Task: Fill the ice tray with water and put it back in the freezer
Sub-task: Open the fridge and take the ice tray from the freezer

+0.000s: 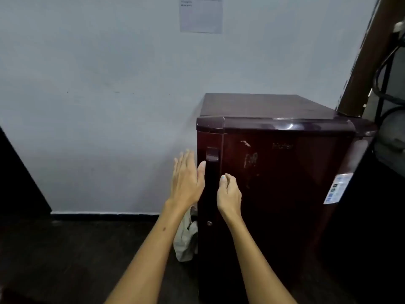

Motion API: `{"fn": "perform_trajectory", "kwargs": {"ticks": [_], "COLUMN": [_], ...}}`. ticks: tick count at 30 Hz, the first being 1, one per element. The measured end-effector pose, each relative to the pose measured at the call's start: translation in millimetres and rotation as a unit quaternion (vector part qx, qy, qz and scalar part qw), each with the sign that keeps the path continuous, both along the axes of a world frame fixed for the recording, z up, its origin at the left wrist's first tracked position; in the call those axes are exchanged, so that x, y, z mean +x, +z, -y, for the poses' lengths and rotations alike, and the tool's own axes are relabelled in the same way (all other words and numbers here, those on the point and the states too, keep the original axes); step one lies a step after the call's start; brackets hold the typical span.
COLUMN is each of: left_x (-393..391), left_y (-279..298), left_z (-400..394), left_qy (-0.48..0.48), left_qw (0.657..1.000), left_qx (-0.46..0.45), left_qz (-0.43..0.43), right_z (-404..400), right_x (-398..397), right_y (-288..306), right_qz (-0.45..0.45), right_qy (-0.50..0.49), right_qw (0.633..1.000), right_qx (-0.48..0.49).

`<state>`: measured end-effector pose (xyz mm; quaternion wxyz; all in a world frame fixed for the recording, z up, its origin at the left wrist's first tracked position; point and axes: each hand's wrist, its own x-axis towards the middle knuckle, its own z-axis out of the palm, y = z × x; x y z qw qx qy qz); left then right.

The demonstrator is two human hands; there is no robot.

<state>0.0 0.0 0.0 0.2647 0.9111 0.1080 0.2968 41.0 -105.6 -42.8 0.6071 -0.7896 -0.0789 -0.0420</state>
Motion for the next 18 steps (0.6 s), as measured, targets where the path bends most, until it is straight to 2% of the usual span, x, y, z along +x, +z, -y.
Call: {"fn": "perform_trajectory", "kwargs": {"ticks": [3,8,13,18], "left_x": [31,77,106,111], "left_y": [21,45,48,40], "left_z": [-17,-33,-45,-50], "left_qy": [-0.017,-0.046,-0.058,-0.059], "left_qw": [0.998,0.99,0.981,0.974], "left_qx": [0.05,0.129,0.187,0.216], "left_qz": [0.032,0.022,0.005,0.043], "right_z": [-22,-45,-49,-54], "right_x": [18,41,49,45], "right_y": [5,10,-3,-5], "right_qz": [-0.011,-0.052,-0.02,0.023], "right_qy": [0.023,0.037,0.03,-0.006], "right_qw": [1.0,0.998,0.999,0.999], "right_qx": [0.003,0.0,-0.02,-0.024]}}
